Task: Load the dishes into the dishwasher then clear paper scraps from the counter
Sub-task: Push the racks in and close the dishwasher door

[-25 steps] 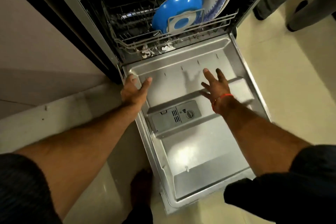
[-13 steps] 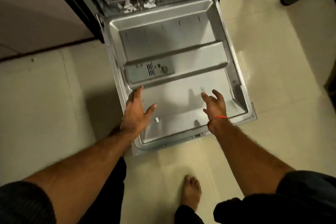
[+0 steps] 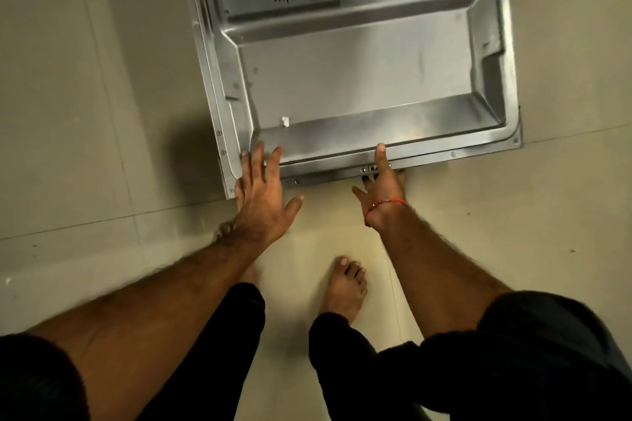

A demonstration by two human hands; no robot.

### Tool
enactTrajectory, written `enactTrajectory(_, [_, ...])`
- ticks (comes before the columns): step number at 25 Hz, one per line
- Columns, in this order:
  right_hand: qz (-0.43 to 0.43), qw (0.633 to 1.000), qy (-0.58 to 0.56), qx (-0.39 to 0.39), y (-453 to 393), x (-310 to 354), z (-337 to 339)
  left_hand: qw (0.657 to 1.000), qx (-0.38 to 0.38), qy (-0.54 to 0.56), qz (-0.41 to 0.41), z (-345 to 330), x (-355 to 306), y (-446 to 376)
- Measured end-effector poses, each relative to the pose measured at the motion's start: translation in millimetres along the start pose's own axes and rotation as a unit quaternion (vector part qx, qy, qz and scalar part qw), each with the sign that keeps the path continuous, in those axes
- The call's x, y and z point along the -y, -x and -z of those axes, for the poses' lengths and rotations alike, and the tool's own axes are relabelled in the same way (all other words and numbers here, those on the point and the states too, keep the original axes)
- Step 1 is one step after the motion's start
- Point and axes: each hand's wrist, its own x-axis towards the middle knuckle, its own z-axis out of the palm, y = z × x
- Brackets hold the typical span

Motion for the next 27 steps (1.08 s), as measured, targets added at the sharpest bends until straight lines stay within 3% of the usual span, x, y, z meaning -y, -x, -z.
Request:
enactTrajectory(5, [-0.022,0.999,-0.024,-0.008,-24.9,-6.5,-10.9,0.997,0.045,-0.046,-0.033,-11.8,10.4,-0.5])
enactTrajectory(12, [0.005,0.995,-0.087,-0.051,21.5,12.2,-4.4,0.993,0.047,-0.09,-0.055,12.1,-10.4,28.2])
enactTrajectory(16, [0.085,0.984,-0.118,-0.102,79.0,30.2,-18.3,0.98,-0.056,-0.152,-0.113,53.1,-28.1,58.6])
enactTrajectory(22, [0.179,0.968,-0.054,-0.166,194.9,110.8,-58.9,0.924,-0.217,-0.244,-0.198,160.8,-69.8,76.1])
enactTrajectory(27, [0.314,0.944,0.0,-0.097,273.0,180.5,-90.0,0.867,-0.319,-0.303,-0.236,284.2,-113.3,58.0])
